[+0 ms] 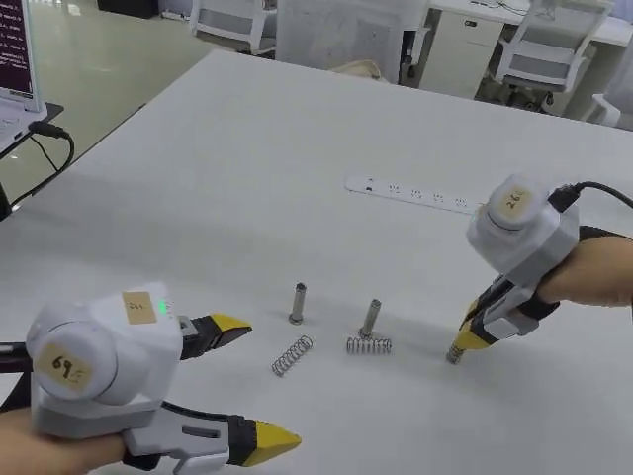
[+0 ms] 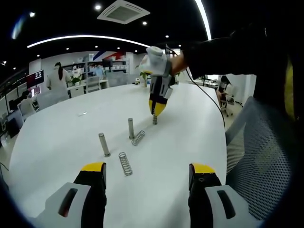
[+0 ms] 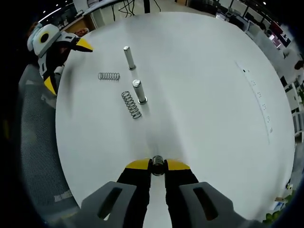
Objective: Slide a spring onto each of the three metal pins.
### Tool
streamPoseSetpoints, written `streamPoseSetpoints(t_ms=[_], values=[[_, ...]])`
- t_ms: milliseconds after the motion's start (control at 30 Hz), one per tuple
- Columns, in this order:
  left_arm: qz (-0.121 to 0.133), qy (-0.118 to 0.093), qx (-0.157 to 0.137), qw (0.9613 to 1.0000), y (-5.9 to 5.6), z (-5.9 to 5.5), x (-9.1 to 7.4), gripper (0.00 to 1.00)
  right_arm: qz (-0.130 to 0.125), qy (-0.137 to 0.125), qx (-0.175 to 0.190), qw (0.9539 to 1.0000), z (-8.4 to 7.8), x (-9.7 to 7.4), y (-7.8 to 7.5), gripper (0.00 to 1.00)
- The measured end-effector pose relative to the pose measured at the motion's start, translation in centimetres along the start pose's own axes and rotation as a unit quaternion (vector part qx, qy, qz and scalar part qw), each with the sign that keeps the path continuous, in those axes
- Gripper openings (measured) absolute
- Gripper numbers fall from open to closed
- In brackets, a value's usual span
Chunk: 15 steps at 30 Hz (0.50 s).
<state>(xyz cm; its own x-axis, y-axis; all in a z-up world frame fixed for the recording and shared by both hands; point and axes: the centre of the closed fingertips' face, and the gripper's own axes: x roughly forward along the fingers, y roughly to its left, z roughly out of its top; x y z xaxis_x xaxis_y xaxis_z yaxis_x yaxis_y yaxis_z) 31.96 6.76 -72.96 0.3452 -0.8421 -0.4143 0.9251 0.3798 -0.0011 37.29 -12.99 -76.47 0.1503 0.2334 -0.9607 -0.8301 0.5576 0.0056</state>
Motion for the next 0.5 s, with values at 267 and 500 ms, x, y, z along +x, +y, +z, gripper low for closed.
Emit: streamPoseSetpoints(t_ms=[267,500], values=[[-0.001,0.002,0.000,1.0000,-0.08,-0.01,0.02,0.67,0.000,0.002,0.000,1.0000,-0.25,0.54,-0.04,0.08],[-0.003,0.003,0.001,1.0000,-0.17,0.00,0.14,0.66,0.001,-0.004,0.001,1.0000,-0.13,0.70,-0.37,0.09]])
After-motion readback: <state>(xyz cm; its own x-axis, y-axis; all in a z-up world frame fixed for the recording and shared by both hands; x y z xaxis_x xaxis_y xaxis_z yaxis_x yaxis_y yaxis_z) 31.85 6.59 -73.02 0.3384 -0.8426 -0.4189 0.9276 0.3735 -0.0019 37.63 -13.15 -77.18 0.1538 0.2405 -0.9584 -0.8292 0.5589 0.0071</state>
